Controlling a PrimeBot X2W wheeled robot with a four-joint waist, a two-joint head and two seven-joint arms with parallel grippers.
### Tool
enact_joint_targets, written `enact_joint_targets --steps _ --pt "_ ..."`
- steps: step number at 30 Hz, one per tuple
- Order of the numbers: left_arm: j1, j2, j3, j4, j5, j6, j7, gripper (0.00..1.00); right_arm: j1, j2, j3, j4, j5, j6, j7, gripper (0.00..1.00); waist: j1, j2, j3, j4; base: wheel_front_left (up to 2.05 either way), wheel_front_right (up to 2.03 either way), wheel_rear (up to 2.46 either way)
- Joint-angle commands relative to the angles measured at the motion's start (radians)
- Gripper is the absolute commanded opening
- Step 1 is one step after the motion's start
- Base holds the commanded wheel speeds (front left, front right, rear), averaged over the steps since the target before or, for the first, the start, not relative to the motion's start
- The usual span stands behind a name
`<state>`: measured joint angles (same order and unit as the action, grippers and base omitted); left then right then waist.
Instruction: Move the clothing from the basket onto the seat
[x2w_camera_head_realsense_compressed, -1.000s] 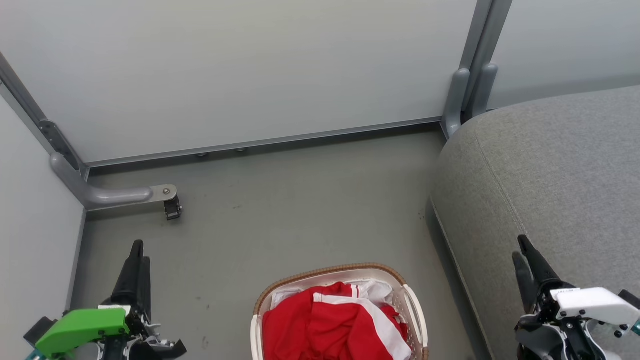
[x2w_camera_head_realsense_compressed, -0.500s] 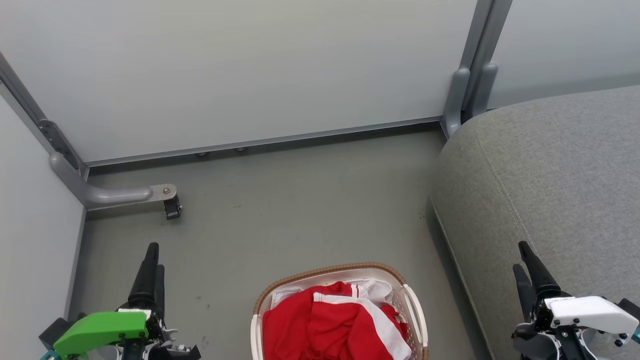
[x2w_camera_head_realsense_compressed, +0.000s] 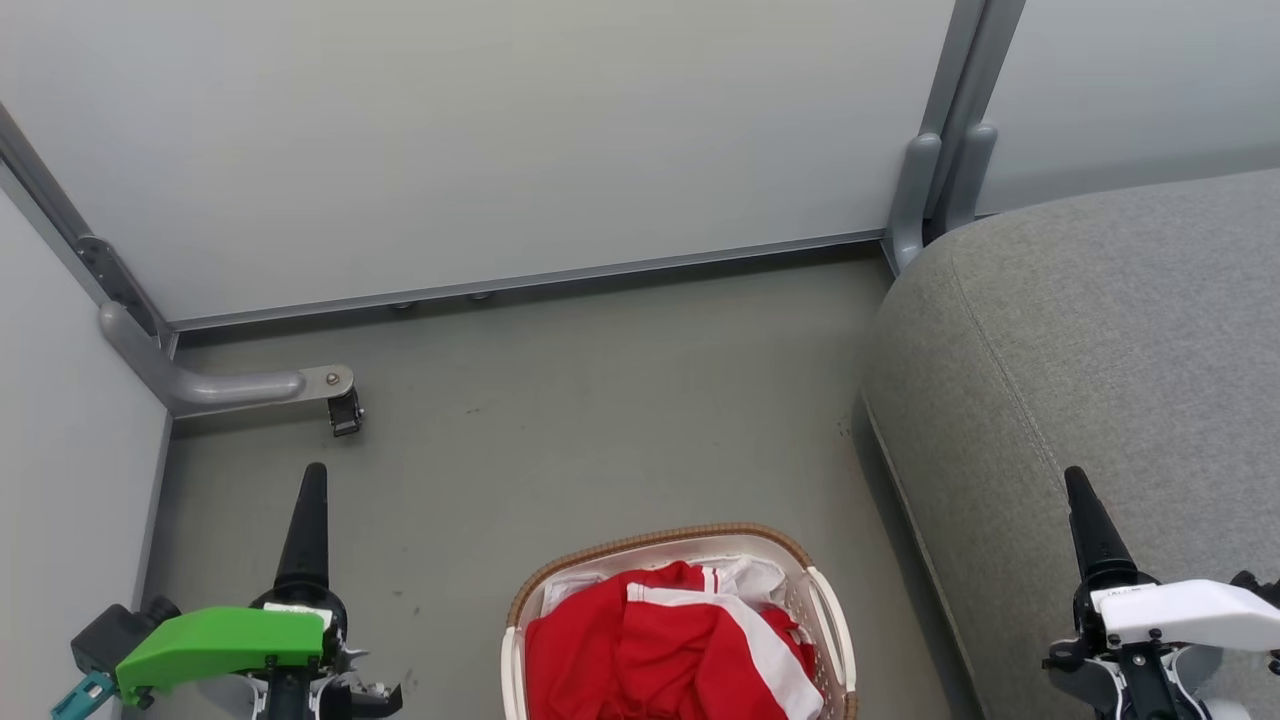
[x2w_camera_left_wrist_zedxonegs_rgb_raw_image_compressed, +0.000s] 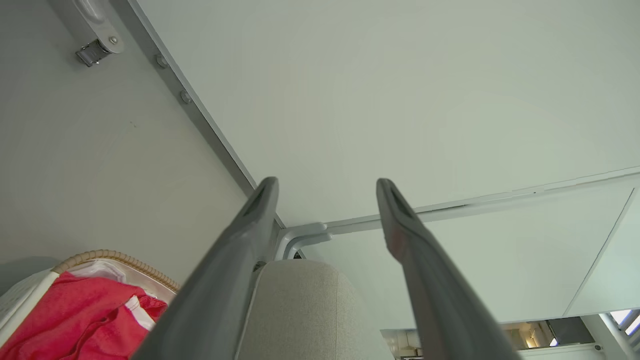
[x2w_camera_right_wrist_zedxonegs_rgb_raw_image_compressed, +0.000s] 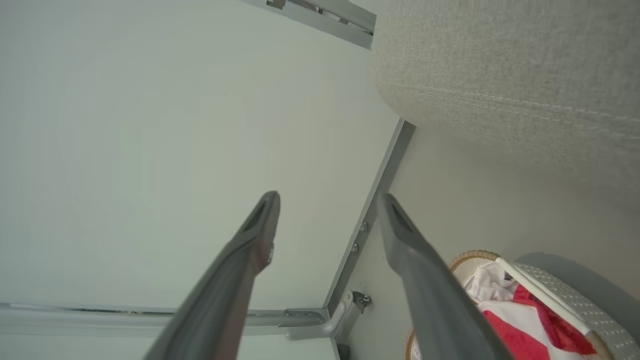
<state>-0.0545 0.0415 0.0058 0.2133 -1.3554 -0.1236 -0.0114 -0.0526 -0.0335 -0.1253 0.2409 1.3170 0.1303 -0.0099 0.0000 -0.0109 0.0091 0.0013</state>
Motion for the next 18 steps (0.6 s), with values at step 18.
enact_joint_targets --steps 18 --pt "0.015 0.006 -0.054 -0.084 0.37 0.035 -0.072 1.0 0.0 -0.012 0.021 -0.076 -0.379 0.0 -0.073 1.0 0.0 0.004 0.006 0.004 0.0 0.0 0.0"
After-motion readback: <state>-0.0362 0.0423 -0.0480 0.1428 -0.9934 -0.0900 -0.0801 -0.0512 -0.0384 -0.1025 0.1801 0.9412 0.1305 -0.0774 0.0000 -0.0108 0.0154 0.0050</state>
